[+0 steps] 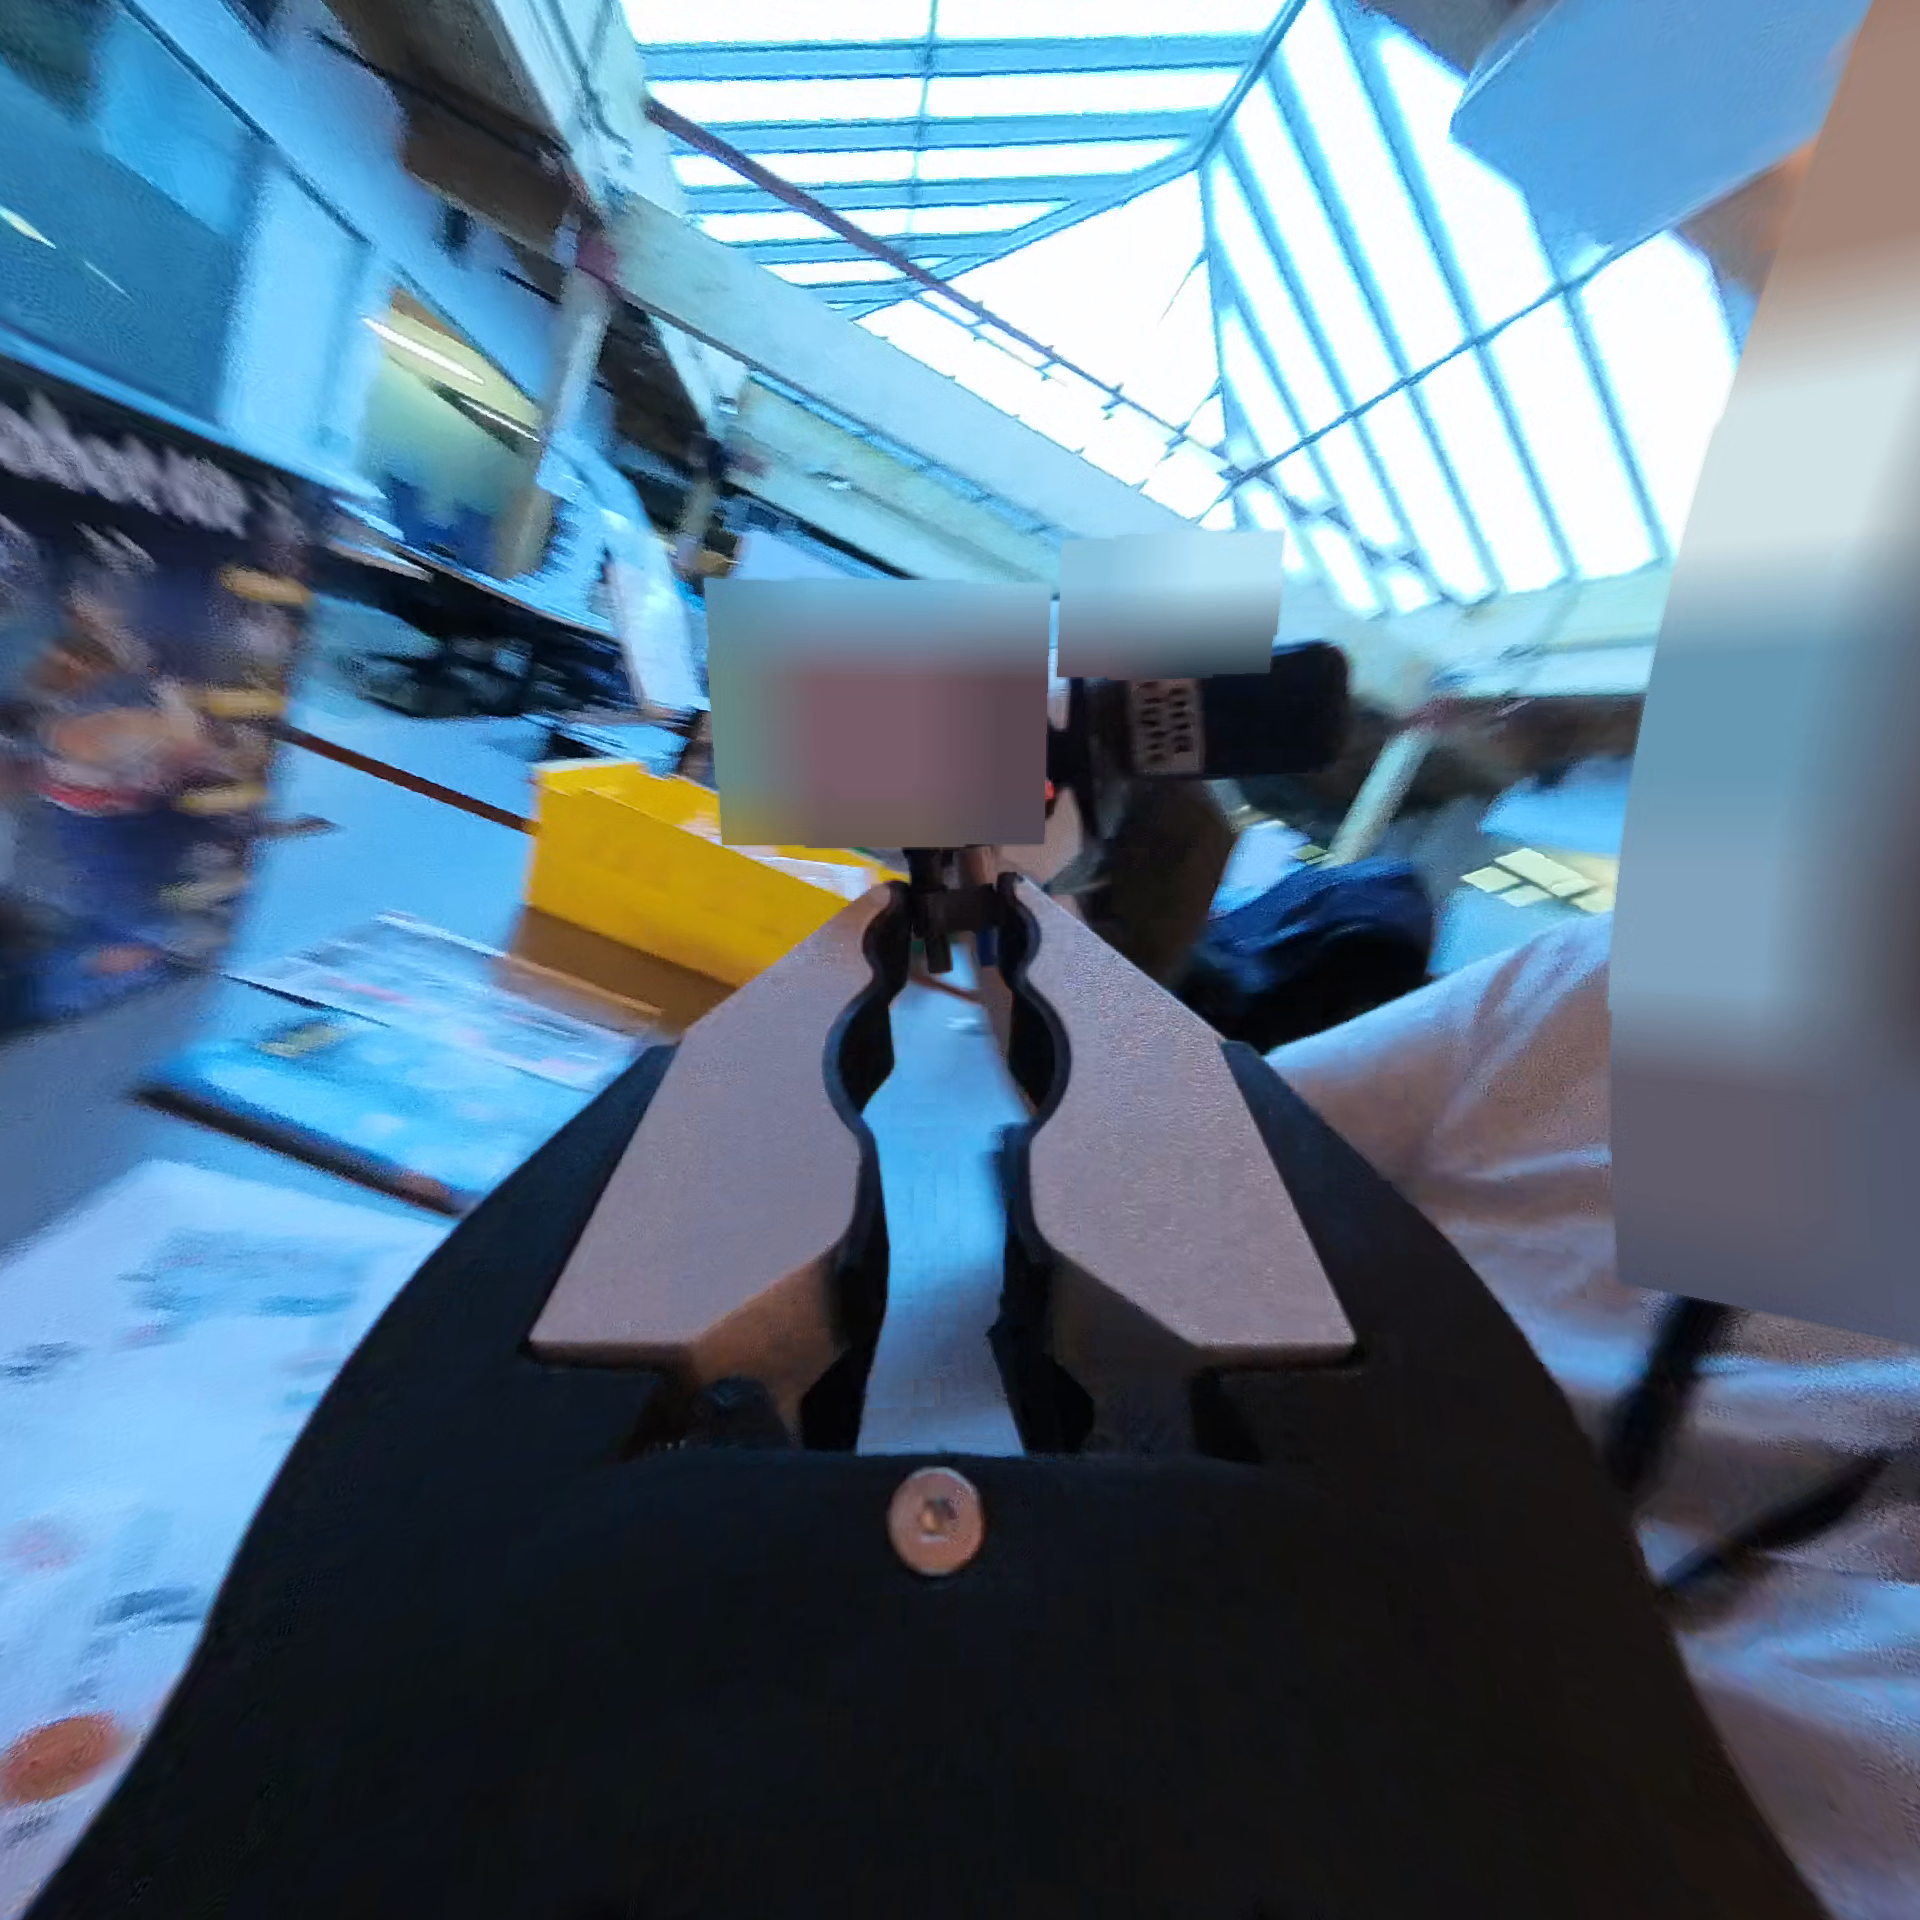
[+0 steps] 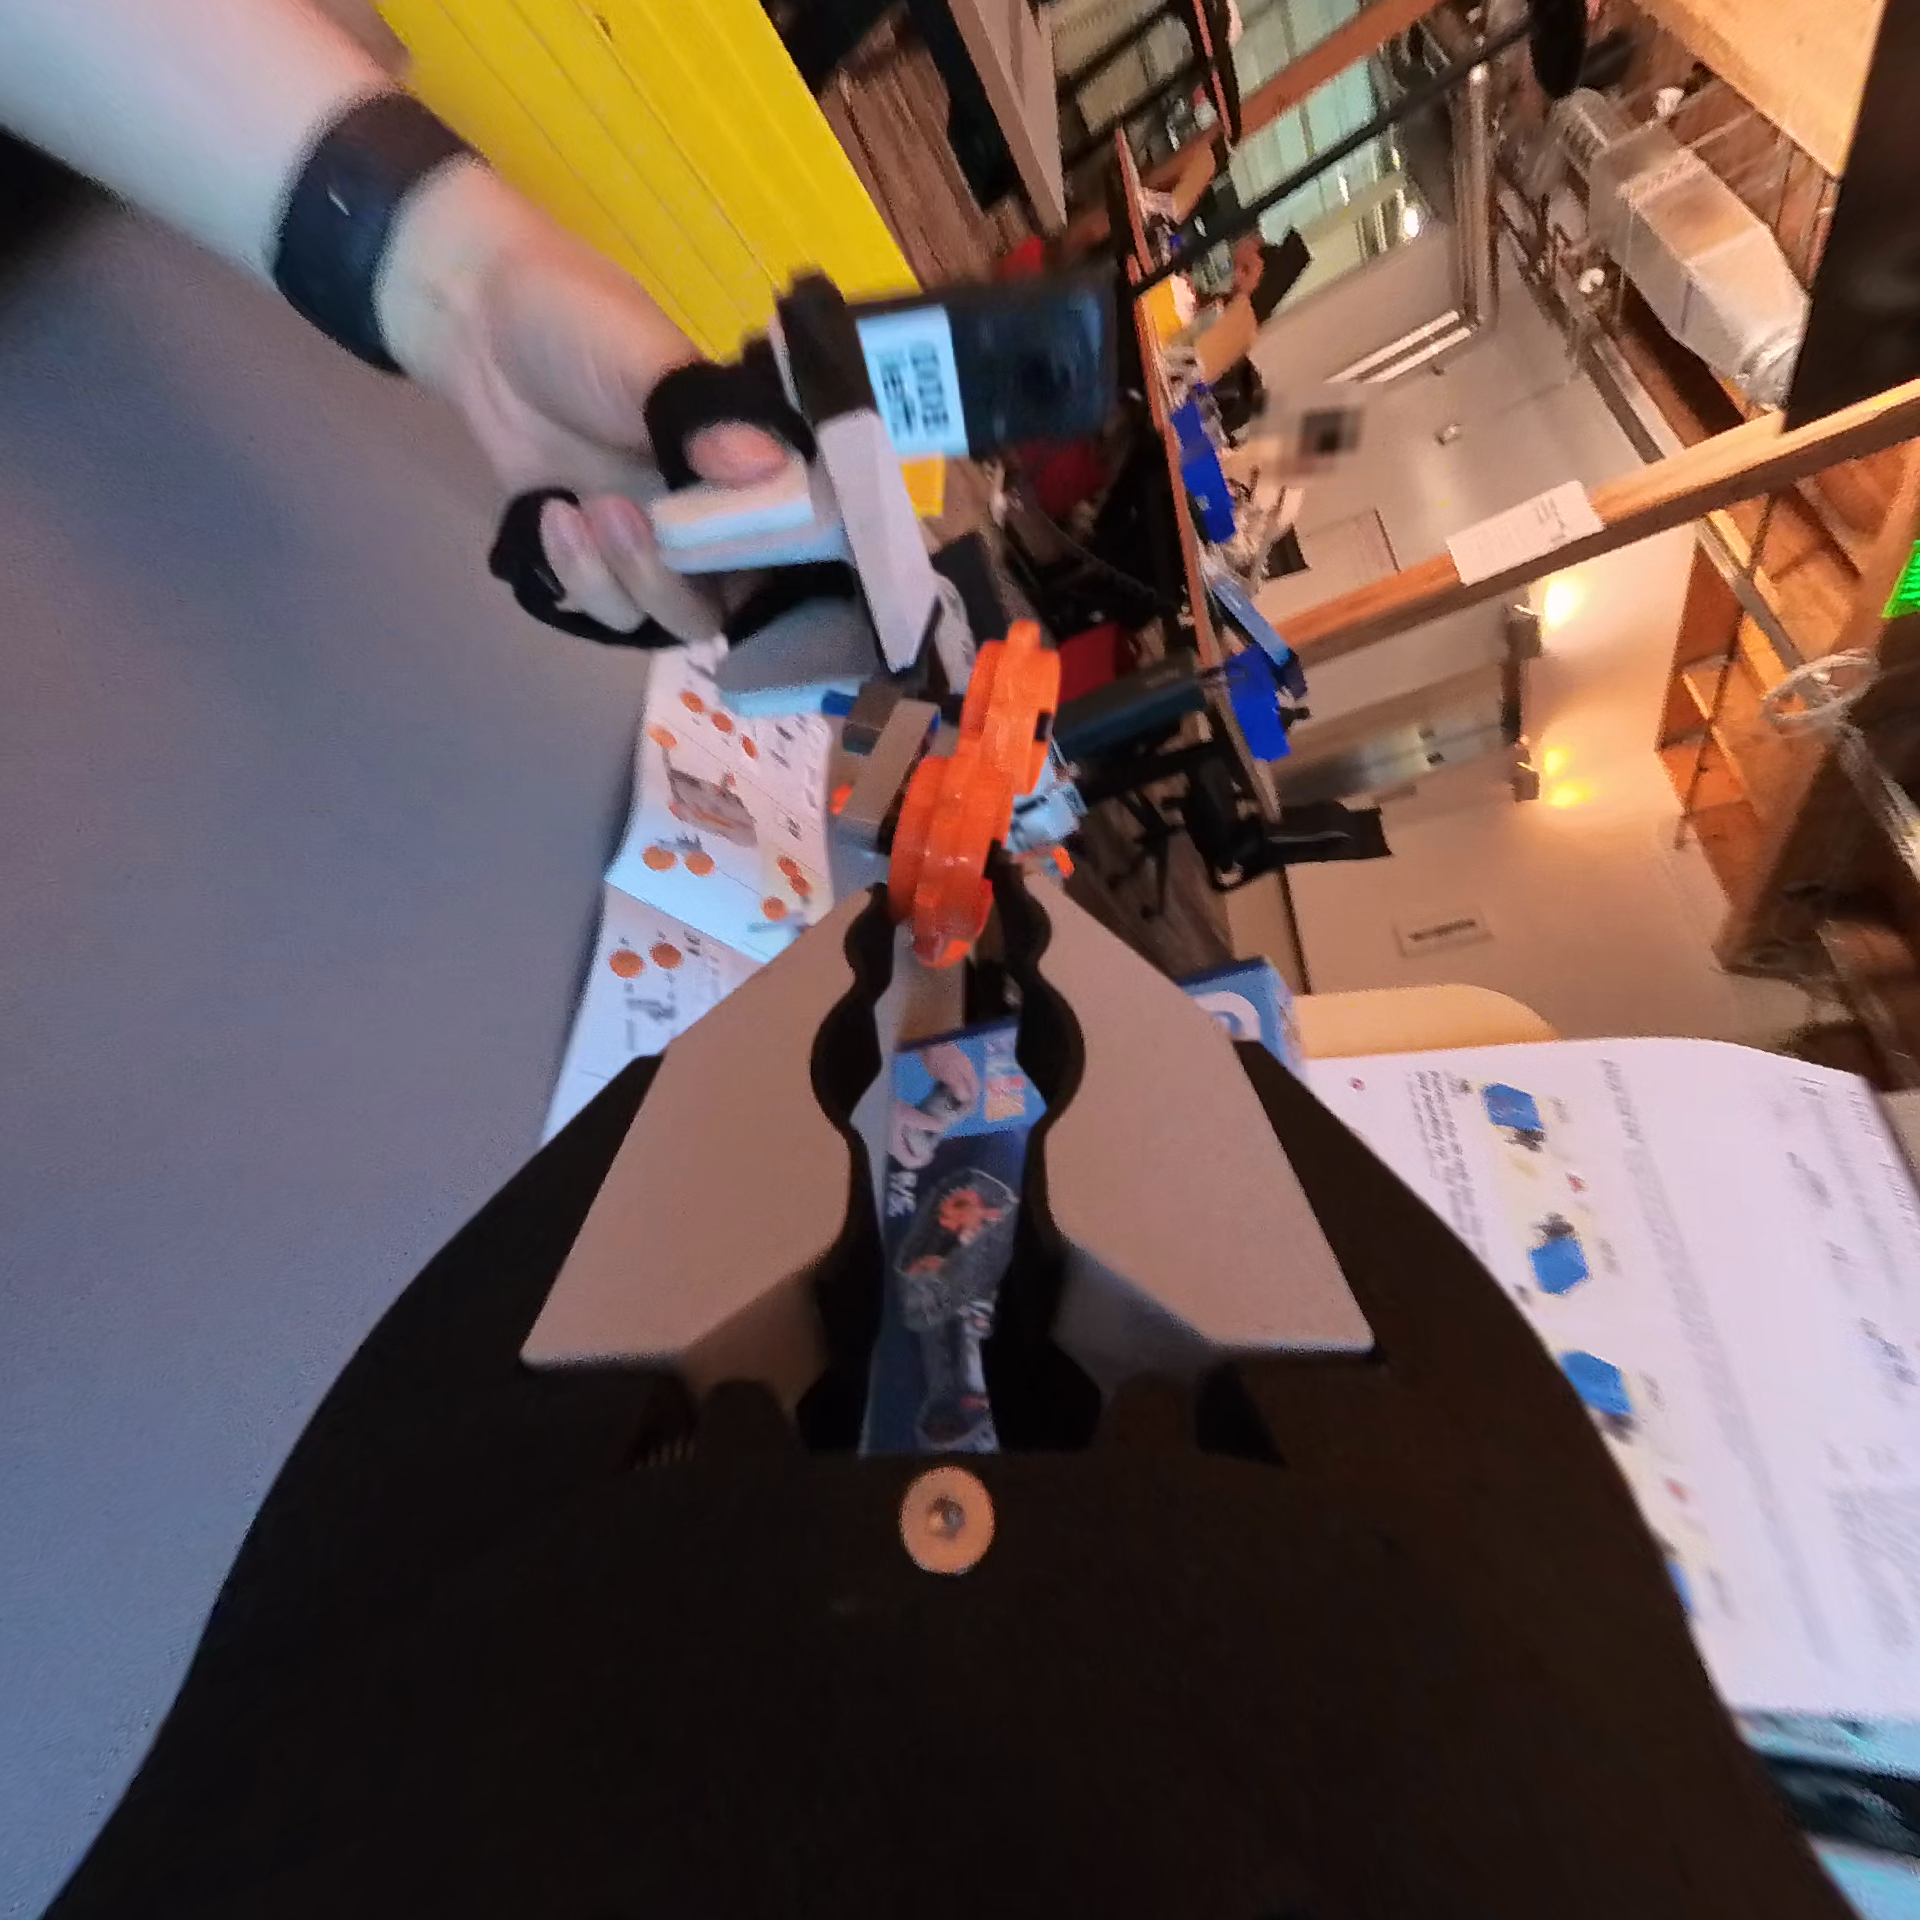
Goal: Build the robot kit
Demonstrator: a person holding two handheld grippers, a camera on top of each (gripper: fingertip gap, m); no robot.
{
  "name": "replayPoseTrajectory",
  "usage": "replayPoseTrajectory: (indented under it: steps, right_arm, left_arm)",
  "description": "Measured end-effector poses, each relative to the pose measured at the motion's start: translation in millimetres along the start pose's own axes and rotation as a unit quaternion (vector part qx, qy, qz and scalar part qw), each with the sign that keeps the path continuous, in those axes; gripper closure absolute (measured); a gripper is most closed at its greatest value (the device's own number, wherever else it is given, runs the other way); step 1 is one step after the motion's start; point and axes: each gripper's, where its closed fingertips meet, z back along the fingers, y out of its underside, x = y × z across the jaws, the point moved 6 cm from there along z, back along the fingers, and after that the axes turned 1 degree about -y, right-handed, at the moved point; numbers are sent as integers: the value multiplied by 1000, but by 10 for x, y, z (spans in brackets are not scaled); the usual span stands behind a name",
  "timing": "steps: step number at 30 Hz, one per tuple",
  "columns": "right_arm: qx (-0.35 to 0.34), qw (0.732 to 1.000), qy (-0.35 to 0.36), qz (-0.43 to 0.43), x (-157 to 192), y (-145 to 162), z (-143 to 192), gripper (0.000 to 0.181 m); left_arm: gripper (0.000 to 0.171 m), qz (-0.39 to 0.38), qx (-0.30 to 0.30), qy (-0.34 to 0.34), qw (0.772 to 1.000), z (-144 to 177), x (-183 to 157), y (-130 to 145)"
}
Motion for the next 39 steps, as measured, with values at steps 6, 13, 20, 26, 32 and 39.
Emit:
replayPoseTrajectory:
  steps: [6,13,20,26,32,39]
  right_arm:
    - [15,998,48,32,-30,62,-31,164]
    - [13,996,68,51,-43,64,-31,165]
    - [7,996,73,45,-59,45,-26,166]
    - [-26,991,-8,-133,-54,196,-61,165]
    - [-43,973,-49,-223,-38,369,-79,165]
    - [-30,997,23,-68,-29,263,-66,166]
  left_arm:
    - [157,-150,5,-83,985,-14,-94,-46]
    - [157,-152,-12,-77,985,-14,-100,-53]
    - [157,-92,-22,-62,994,-13,-87,-70]
    - [158,90,-42,-41,994,-15,78,-13]
    - [157,122,-31,-34,991,-49,129,49]
    - [157,-13,-26,-38,999,-52,0,-11]
